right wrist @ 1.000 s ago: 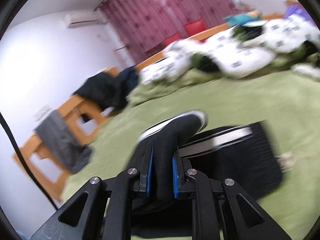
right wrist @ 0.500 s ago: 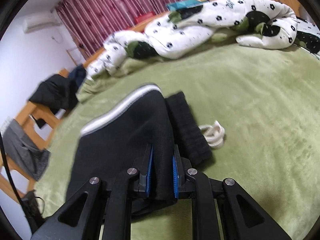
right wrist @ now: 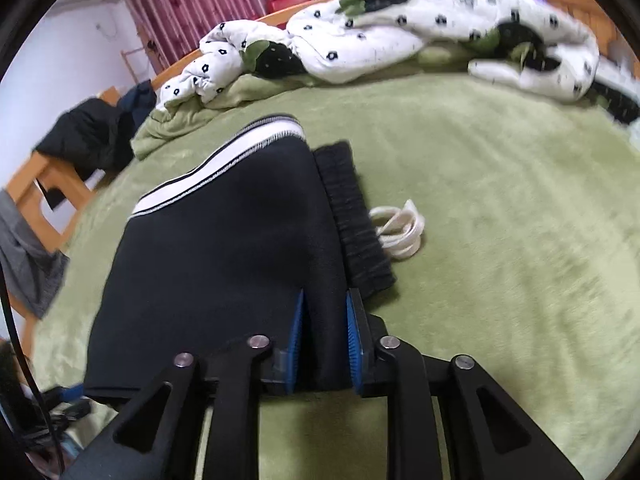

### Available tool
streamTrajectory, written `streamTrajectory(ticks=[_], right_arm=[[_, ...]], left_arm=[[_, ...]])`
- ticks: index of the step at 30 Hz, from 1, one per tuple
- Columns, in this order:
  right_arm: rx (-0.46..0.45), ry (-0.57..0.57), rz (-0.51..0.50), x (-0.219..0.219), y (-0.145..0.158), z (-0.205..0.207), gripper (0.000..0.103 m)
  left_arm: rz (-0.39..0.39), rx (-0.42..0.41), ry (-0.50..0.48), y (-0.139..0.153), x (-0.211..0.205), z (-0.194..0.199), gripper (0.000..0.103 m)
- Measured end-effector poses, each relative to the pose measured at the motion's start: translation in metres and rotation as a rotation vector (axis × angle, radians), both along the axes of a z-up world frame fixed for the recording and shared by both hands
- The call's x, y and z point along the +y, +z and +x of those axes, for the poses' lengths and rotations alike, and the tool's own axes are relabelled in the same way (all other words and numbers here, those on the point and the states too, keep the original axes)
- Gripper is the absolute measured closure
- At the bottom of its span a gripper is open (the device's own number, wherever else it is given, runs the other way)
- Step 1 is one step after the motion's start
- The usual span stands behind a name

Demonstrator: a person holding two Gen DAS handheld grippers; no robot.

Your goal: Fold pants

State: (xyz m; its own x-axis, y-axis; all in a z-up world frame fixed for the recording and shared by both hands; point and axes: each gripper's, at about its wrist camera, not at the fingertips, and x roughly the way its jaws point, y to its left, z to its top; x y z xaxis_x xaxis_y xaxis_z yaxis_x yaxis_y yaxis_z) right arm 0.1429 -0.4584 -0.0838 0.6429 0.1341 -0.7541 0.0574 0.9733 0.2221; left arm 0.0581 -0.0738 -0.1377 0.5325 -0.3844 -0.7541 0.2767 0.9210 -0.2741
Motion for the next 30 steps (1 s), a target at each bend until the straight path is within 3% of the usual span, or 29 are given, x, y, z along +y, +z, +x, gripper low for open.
streamTrajectory(ticks=[1, 2, 4, 10, 13, 14, 15, 17, 18, 21, 22, 23, 25, 27, 30], right_arm=[[-0.034, -0.003, -0.015, 0.000, 0.009, 0.006, 0.067], [-0.046, -0.002, -0.009, 0.000, 0.014, 0.013, 0.049], [-0.045, -0.018, 0.025, -0.003, 0.017, 0.039, 0.035], [0.102, -0.019, 0.049, -0.006, -0.024, 0.097, 0.035], [0.138, -0.005, 0.105, -0.014, -0.047, 0.102, 0.036], [0.137, 0.005, 0.127, -0.017, -0.049, 0.101, 0.036], [0.139, 0.012, 0.144, -0.018, -0.051, 0.102, 0.036], [0.136, 0.024, 0.158, -0.016, -0.054, 0.102, 0.040], [0.136, 0.027, 0.153, -0.014, -0.054, 0.102, 0.040], [0.133, 0.035, 0.207, -0.019, -0.046, 0.097, 0.055], [0.101, 0.049, 0.246, -0.023, -0.035, 0.090, 0.070], [0.079, 0.049, 0.289, -0.025, -0.028, 0.084, 0.077], [0.046, 0.042, 0.300, -0.013, -0.010, 0.074, 0.080], [0.031, 0.033, 0.272, 0.006, 0.002, 0.067, 0.080], [0.010, 0.058, 0.326, 0.041, 0.019, 0.057, 0.081]], left_arm=[[-0.015, -0.014, 0.013, 0.005, 0.006, 0.003, 0.039], [-0.038, -0.029, 0.023, 0.011, 0.010, 0.011, 0.038], [-0.076, -0.039, 0.056, 0.020, 0.011, 0.038, 0.038], [-0.205, 0.055, 0.052, 0.006, 0.001, 0.128, 0.037], [-0.225, 0.124, 0.063, -0.021, -0.004, 0.165, 0.036], [-0.280, 0.162, 0.062, -0.033, -0.003, 0.174, 0.036], [-0.331, 0.181, 0.065, -0.039, 0.000, 0.179, 0.037], [-0.407, 0.195, 0.072, -0.049, -0.002, 0.188, 0.052], [-0.408, 0.207, 0.066, -0.050, -0.006, 0.190, 0.063], [-0.395, 0.187, 0.082, -0.043, -0.012, 0.190, 0.079], [-0.393, 0.164, 0.063, -0.033, -0.010, 0.186, 0.082], [-0.409, 0.158, 0.055, -0.026, -0.006, 0.184, 0.082], [-0.443, 0.162, 0.054, -0.014, 0.003, 0.181, 0.085], [-0.431, 0.154, 0.056, -0.002, 0.010, 0.181, 0.086], [-0.404, 0.113, 0.087, 0.024, 0.041, 0.170, 0.088]])
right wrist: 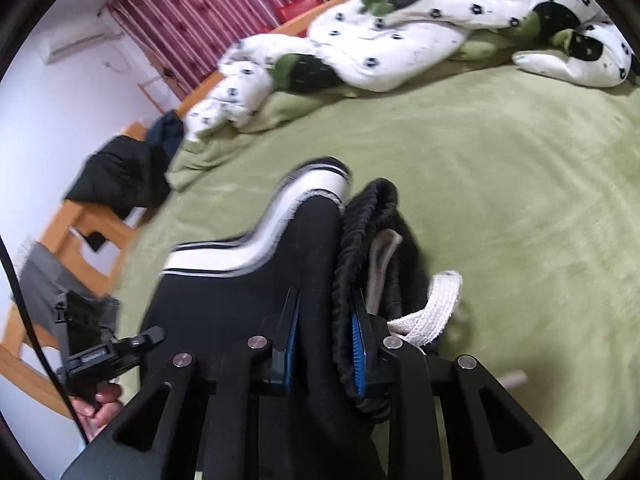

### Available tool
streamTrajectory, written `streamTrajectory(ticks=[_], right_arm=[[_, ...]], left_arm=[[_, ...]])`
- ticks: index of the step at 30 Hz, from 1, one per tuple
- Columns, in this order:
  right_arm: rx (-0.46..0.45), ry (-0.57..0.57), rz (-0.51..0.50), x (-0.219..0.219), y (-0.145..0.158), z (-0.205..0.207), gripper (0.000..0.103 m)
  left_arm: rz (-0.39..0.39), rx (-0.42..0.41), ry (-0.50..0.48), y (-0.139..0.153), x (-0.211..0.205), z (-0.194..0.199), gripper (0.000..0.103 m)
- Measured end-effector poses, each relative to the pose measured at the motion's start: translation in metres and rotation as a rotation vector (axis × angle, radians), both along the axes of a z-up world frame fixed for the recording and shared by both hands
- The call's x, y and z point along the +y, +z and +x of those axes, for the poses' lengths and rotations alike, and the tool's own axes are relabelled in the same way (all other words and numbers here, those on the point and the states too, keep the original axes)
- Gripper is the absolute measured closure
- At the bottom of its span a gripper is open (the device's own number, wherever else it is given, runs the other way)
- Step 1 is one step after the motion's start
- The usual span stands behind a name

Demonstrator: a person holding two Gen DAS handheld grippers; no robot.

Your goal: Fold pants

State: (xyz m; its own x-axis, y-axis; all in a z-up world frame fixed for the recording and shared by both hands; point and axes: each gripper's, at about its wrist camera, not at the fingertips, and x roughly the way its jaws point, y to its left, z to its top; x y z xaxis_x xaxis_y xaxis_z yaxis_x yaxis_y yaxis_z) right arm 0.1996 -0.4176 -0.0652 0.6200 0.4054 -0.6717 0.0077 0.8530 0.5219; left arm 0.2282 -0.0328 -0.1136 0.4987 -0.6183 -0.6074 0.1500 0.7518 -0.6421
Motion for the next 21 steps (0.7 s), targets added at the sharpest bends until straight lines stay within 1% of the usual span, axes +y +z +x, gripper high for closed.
streamTrajectory(ticks=[2, 4, 6, 8, 9, 10, 11, 12, 13, 14, 15, 16, 17, 18, 19, 21], right_arm=[[-0.017, 0.031, 0.036, 0.029, 0.008, -0.007, 0.082], [-0.025, 0.067, 0.081, 0.056, 0.011, -0.010, 0.082], [-0.031, 0.113, 0.106, 0.086, 0.010, -0.009, 0.082], [-0.028, 0.164, 0.074, 0.111, 0.002, -0.006, 0.082], [-0.011, 0.185, 0.033, 0.122, -0.006, -0.004, 0.082], [0.013, 0.194, -0.008, 0.128, -0.015, -0.005, 0.081], [0.064, 0.167, -0.057, 0.130, -0.032, -0.004, 0.079], [0.108, 0.137, -0.114, 0.129, -0.047, -0.004, 0.076], [0.109, 0.126, -0.119, 0.125, -0.056, -0.009, 0.071], [0.099, 0.119, -0.096, 0.121, -0.054, -0.012, 0.069], [0.115, 0.117, -0.105, 0.119, -0.051, -0.014, 0.066], [0.112, 0.115, -0.148, 0.119, -0.039, -0.018, 0.064], [0.089, 0.104, -0.172, 0.119, -0.031, -0.021, 0.064], [0.049, 0.084, -0.198, 0.118, -0.021, -0.024, 0.063], [0.011, 0.069, -0.216, 0.117, -0.011, -0.026, 0.062], [-0.036, 0.062, -0.207, 0.120, 0.003, -0.016, 0.062]], left_arm=[[0.025, -0.007, 0.039, 0.017, 0.036, -0.009, 0.088], [0.082, -0.014, 0.067, 0.031, 0.070, -0.020, 0.088], [0.131, -0.017, 0.091, 0.034, 0.092, -0.031, 0.088], [0.199, -0.017, 0.102, 0.028, 0.110, -0.043, 0.087], [0.237, 0.001, 0.092, 0.018, 0.116, -0.048, 0.087], [0.242, 0.020, 0.089, 0.009, 0.118, -0.050, 0.086], [0.230, 0.071, 0.086, -0.011, 0.121, -0.051, 0.084], [0.244, 0.108, 0.087, -0.025, 0.121, -0.051, 0.080], [0.289, 0.139, 0.090, -0.037, 0.120, -0.052, 0.068], [0.326, 0.143, 0.097, -0.040, 0.118, -0.052, 0.061], [0.360, 0.134, 0.107, -0.038, 0.118, -0.053, 0.052], [0.397, 0.117, 0.111, -0.033, 0.116, -0.054, 0.052], [0.424, 0.088, 0.117, -0.025, 0.116, -0.054, 0.051], [0.421, 0.059, 0.128, -0.019, 0.118, -0.055, 0.046], [0.411, 0.047, 0.136, -0.017, 0.119, -0.056, 0.039], [0.379, 0.038, 0.154, -0.016, 0.124, -0.054, 0.038]])
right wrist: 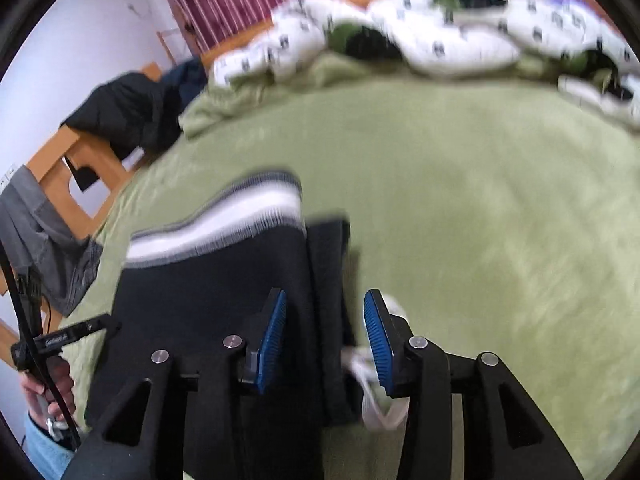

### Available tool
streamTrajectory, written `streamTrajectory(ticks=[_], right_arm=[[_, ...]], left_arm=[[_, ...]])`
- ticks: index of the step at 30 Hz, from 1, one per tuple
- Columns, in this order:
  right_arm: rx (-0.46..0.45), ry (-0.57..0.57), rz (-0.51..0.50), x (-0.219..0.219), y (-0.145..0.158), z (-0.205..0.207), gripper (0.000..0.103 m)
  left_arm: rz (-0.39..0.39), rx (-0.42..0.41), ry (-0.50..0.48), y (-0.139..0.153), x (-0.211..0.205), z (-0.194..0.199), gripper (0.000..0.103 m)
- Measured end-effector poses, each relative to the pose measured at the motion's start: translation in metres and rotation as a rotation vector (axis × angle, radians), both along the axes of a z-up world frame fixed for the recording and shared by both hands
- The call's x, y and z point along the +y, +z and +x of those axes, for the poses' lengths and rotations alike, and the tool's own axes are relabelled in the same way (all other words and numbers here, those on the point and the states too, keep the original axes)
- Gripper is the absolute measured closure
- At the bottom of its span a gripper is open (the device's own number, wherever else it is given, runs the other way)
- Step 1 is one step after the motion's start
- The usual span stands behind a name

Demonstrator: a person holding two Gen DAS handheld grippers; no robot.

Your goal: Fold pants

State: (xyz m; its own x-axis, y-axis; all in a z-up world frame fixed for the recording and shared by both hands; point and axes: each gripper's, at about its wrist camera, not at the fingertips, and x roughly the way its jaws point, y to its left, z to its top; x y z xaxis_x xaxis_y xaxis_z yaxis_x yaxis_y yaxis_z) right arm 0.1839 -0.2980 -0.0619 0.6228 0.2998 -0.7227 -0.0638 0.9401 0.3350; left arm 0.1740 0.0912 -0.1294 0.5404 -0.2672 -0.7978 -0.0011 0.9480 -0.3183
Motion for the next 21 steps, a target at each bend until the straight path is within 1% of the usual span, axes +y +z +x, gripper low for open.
streamTrajectory(ticks=[3, 5, 7, 8, 9, 10, 11, 13, 14, 15, 16, 17, 18, 19, 21], right_arm=[[-0.002, -0.002, 0.015, 0.008, 0.003, 0.033, 0.062], [0.022, 0.027, -0.005, 0.025, -0.007, 0.064, 0.062], [0.118, 0.060, -0.058, 0.042, -0.033, 0.088, 0.063], [0.130, 0.074, -0.076, 0.047, -0.039, 0.090, 0.067], [0.104, 0.086, -0.096, 0.049, -0.038, 0.088, 0.070], [0.076, 0.101, -0.090, 0.047, -0.031, 0.082, 0.082], [0.058, 0.106, -0.047, 0.039, -0.022, 0.076, 0.088], [0.025, 0.073, 0.093, 0.011, -0.004, 0.062, 0.088], [0.018, 0.056, 0.078, 0.007, -0.003, 0.058, 0.088], [0.026, 0.047, 0.019, 0.006, -0.007, 0.056, 0.088], [0.067, 0.051, -0.069, 0.009, -0.021, 0.058, 0.088], [0.090, 0.049, -0.088, 0.009, -0.032, 0.059, 0.086], [0.089, 0.034, -0.074, 0.007, -0.038, 0.059, 0.085], [0.076, 0.017, -0.051, 0.004, -0.036, 0.058, 0.079], [0.065, 0.009, -0.029, 0.001, -0.019, 0.053, 0.077]], left_arm=[[-0.009, 0.016, 0.012, -0.006, 0.002, 0.007, 0.038], [-0.001, 0.019, 0.037, -0.007, 0.006, 0.011, 0.038], [-0.013, 0.012, 0.045, -0.005, 0.010, 0.005, 0.038], [-0.024, 0.005, 0.053, -0.004, 0.012, 0.005, 0.038], [-0.031, -0.001, 0.056, -0.003, 0.012, 0.004, 0.038], [-0.036, -0.012, 0.056, -0.002, 0.012, 0.004, 0.038], [-0.036, -0.027, 0.051, 0.001, 0.010, 0.004, 0.038], [-0.025, -0.056, 0.042, 0.005, 0.009, 0.000, 0.038], [-0.021, -0.070, 0.035, 0.007, 0.008, 0.000, 0.038], [-0.021, -0.078, 0.026, 0.009, 0.006, -0.001, 0.038], [-0.020, -0.083, 0.012, 0.009, 0.004, -0.002, 0.038], [-0.012, -0.085, -0.001, 0.010, -0.001, -0.001, 0.038], [0.003, -0.089, -0.009, 0.011, -0.005, 0.000, 0.038], [0.019, -0.098, -0.018, 0.013, -0.008, -0.001, 0.038], [0.058, -0.145, -0.040, 0.023, -0.017, -0.003, 0.038]])
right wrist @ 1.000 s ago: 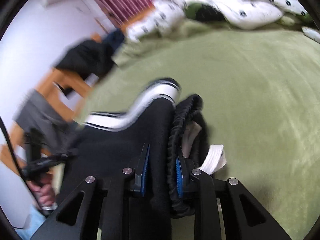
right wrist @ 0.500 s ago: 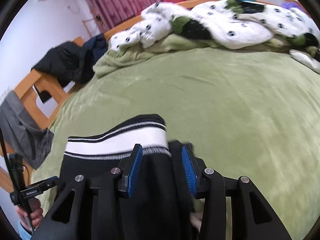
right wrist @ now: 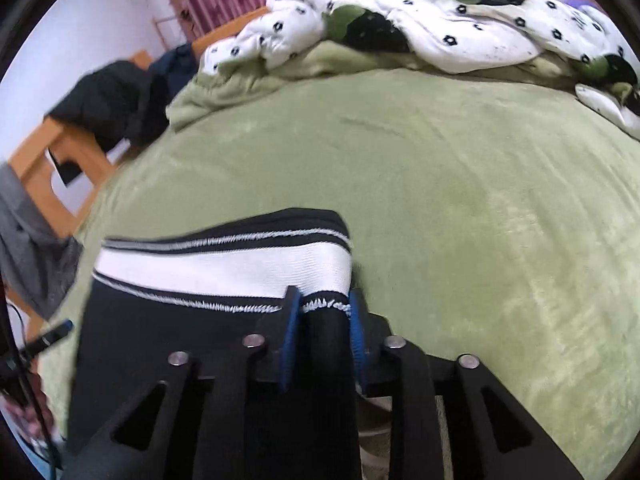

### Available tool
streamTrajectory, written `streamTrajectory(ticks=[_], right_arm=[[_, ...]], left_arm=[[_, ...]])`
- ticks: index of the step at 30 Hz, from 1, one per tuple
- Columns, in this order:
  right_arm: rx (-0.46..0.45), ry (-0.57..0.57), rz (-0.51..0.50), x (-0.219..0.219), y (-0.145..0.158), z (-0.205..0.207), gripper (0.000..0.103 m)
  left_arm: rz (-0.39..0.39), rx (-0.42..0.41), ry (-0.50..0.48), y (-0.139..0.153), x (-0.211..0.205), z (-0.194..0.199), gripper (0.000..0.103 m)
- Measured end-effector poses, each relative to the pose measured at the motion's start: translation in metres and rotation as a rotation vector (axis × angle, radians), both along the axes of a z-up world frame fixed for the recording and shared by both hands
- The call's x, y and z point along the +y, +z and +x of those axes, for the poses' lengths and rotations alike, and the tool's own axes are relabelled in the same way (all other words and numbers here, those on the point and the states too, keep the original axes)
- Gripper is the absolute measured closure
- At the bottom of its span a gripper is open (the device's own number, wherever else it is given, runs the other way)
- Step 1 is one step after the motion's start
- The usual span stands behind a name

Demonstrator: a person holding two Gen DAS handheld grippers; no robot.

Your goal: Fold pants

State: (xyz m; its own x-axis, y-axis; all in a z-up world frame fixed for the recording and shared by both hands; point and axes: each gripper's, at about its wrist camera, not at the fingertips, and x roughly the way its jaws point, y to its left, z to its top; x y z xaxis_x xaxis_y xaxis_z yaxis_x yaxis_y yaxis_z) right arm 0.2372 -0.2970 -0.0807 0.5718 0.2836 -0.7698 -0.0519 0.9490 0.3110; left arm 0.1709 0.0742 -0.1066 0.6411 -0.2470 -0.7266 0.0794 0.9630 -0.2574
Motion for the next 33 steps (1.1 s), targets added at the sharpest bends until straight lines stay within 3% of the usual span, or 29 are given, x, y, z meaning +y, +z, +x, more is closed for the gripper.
streamTrajectory(ticks=[3, 6, 8, 10, 11, 12, 14, 19, 24, 33], right_arm=[[-0.149, 0.031, -0.008, 0.015, 0.035, -0.016, 0.077], [-0.194, 0.094, -0.012, 0.044, 0.047, -0.006, 0.077], [-0.156, 0.127, -0.084, 0.063, 0.032, 0.009, 0.077], [-0.064, 0.119, -0.146, 0.066, -0.003, 0.026, 0.080], [-0.067, 0.097, -0.153, 0.063, -0.020, 0.029, 0.080], [-0.100, 0.093, -0.151, 0.061, -0.022, 0.027, 0.080], [-0.083, 0.091, -0.134, 0.057, -0.020, 0.031, 0.081], [-0.086, 0.087, -0.140, 0.060, -0.026, 0.032, 0.081], [-0.102, 0.085, -0.182, 0.064, -0.024, 0.032, 0.081], [-0.105, 0.059, -0.205, 0.061, -0.014, 0.006, 0.081]], left_arm=[[-0.014, -0.078, -0.043, 0.021, -0.017, 0.012, 0.038], [-0.001, -0.076, -0.087, 0.026, -0.042, 0.047, 0.038], [0.029, -0.051, -0.093, 0.015, -0.055, 0.072, 0.038], [0.106, -0.016, -0.066, -0.004, -0.063, 0.089, 0.041], [0.132, -0.004, -0.072, -0.018, -0.066, 0.096, 0.041], [0.145, 0.000, -0.076, -0.025, -0.067, 0.097, 0.041], [0.173, -0.015, -0.083, -0.026, -0.070, 0.096, 0.040], [0.141, -0.022, -0.075, -0.028, -0.065, 0.095, 0.039], [0.157, -0.025, -0.078, -0.027, -0.067, 0.092, 0.039], [0.138, 0.010, -0.064, -0.026, -0.059, 0.070, 0.037]])
